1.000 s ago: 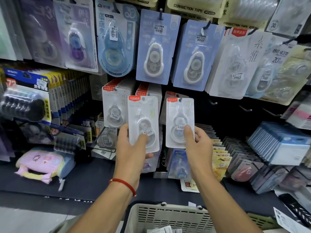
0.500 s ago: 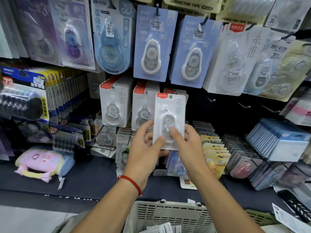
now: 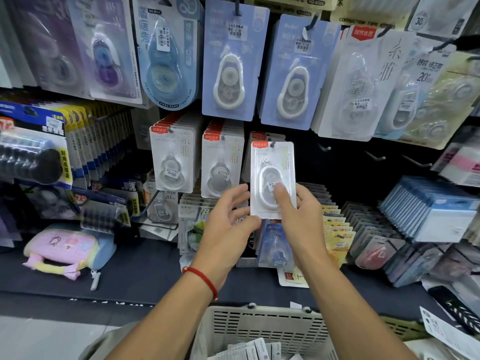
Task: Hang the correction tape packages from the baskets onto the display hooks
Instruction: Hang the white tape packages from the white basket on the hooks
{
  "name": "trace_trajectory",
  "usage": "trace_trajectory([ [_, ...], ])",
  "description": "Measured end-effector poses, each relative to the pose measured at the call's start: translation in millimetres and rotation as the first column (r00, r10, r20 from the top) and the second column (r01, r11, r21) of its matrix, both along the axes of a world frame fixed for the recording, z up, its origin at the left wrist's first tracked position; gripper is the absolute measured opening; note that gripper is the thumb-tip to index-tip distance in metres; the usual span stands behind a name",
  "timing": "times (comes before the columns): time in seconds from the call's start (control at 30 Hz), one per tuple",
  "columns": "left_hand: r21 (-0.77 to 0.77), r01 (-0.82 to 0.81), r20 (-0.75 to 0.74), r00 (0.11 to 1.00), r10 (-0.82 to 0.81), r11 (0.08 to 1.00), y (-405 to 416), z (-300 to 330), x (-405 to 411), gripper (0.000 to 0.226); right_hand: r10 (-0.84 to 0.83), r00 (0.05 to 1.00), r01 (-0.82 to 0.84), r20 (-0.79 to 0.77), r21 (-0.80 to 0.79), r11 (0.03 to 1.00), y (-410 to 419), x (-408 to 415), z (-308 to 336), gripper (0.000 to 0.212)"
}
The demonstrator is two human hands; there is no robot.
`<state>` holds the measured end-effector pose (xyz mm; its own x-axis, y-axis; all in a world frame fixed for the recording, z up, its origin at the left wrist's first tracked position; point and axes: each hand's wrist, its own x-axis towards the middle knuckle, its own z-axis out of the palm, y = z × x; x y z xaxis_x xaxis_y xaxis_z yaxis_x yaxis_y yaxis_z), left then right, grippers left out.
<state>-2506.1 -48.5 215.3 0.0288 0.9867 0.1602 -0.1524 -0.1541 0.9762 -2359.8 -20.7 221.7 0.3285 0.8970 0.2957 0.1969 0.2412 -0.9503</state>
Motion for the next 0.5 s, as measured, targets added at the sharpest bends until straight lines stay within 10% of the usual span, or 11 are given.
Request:
trace_trajectory([
  [0.17, -0.048, -0.029, -0.464, 0.886, 0.003, 0.998, 5.5, -16.2, -5.8, 0.054, -0.016, 0.949, 0.105, 0.314, -0.268, 0.958, 10.4, 17.7, -28.2, 0.057],
  [0.3, -0.068, 0.061, -0.717, 0.691, -0.092, 0.996, -5.7, -31.5, -8.4, 0.041, 0.162, 0.851, 0.073, 0.499, -0.419, 0.905, -2.1, 42.3, -58.5, 0.012],
  [0.5, -0.274, 0.214, -0.864, 0.373, -0.337, 0.938, -40.7, -111.9, 4.1, 0.032, 0.667, 0.436, 0.037, 0.604, -0.753, 0.657, -58.3, 66.6, -146.6, 0.02],
])
